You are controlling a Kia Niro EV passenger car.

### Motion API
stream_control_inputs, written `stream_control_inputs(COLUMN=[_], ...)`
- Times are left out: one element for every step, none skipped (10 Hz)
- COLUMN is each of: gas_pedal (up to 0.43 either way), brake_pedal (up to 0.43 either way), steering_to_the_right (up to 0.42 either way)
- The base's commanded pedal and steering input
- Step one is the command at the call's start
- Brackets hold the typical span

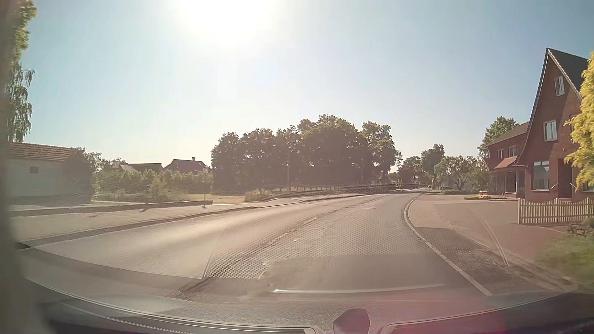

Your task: Follow the waypoints while adhering to traffic rules and regulations

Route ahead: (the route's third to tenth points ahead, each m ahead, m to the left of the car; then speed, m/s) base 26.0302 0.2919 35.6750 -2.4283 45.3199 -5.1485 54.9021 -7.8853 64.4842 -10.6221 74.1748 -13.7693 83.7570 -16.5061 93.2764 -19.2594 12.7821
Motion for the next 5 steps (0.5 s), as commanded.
stream_control_inputs(gas_pedal=[0.248, 0.248, 0.248, 0.248, 0.248], brake_pedal=[0.006, 0.006, 0.006, 0.006, 0.006], steering_to_the_right=[0.07, 0.069, 0.066, 0.063, 0.061])
